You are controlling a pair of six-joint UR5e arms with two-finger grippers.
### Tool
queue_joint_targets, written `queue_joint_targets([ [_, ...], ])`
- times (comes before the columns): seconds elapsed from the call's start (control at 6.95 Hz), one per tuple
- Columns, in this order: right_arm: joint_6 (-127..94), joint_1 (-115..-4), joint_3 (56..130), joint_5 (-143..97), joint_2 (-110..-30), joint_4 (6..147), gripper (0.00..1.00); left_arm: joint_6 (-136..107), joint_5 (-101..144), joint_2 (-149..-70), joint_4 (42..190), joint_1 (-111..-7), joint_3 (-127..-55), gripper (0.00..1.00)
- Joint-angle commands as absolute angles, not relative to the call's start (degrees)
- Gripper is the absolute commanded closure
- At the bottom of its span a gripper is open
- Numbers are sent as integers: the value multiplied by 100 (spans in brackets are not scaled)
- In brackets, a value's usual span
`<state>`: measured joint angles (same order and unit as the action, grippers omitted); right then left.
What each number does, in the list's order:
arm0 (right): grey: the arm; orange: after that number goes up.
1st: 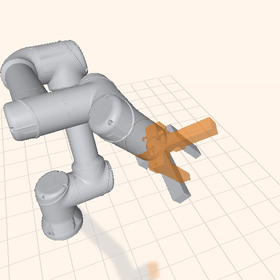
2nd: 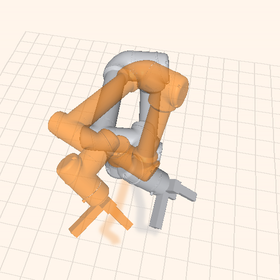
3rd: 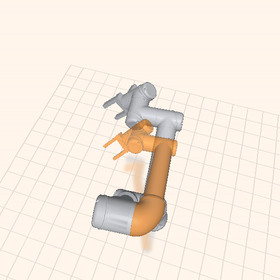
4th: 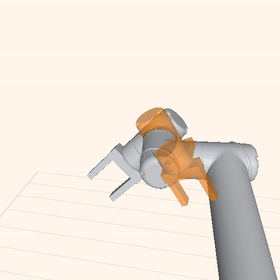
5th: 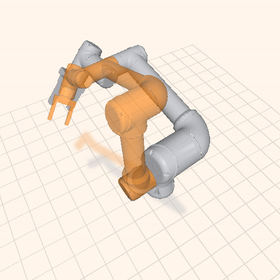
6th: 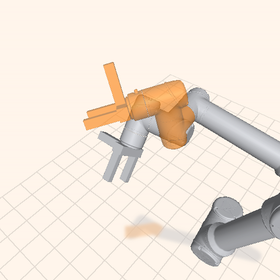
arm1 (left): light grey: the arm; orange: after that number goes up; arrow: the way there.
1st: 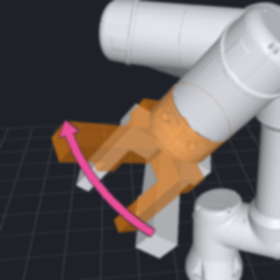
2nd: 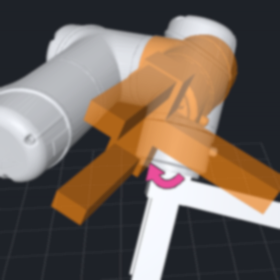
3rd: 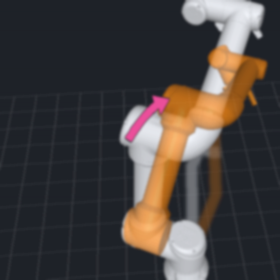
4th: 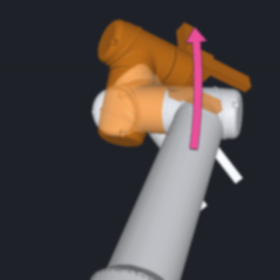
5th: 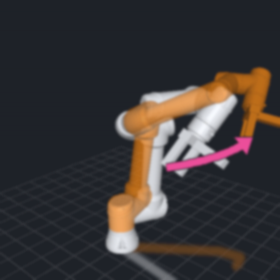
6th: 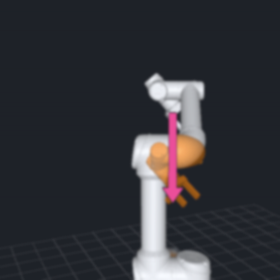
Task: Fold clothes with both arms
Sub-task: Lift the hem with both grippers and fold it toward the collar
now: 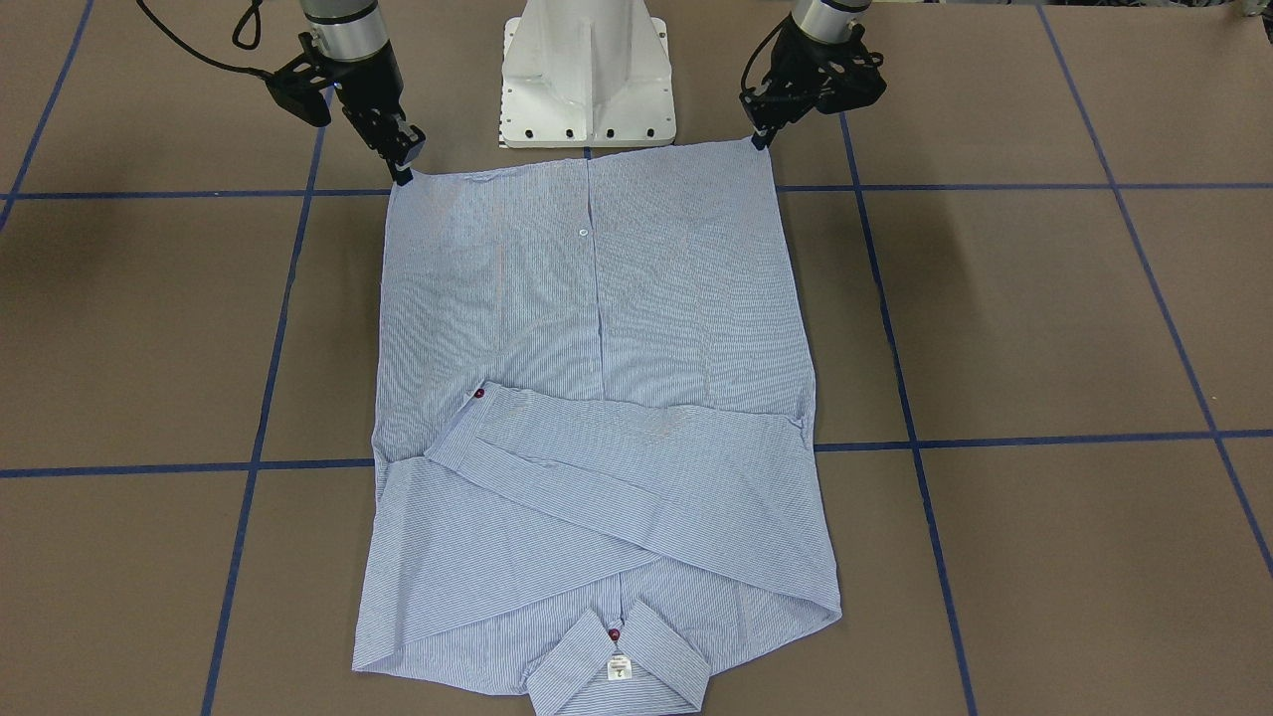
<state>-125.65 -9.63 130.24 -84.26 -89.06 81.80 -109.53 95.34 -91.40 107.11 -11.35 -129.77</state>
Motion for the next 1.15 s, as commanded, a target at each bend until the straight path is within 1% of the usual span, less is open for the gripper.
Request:
queue_joint_targets([
  [0.0,-12568,-1421,13578,-8385,-8948,8244,100,-11390,9545,-9472,10696,-1247,-13201,100],
  [0.29,-12560,-1966,13553,-8315,-8509,8253,100,-11417,9755,-9755,10696,-2244,-13219,100],
  [0.43,-12560,-1995,13561,-7601,-8421,8253,100,-11417,10043,-9965,10688,-2911,-13184,100],
  [0.58,-12568,-1986,13553,-7089,-8237,8253,100,-11417,10324,-9984,10670,-3344,-13192,100],
  [0.72,-12568,-2039,13518,-6875,-8131,8244,100,-11408,10353,-9984,10670,-3523,-13166,100],
  [0.86,-12560,-2239,13413,-6821,-7851,8253,100,-11400,10354,-9984,10661,-3629,-13149,100],
  [1.01,-12568,-2433,13160,-6820,-7614,8253,100,-11399,10354,-10010,10670,-3752,-13044,100],
])
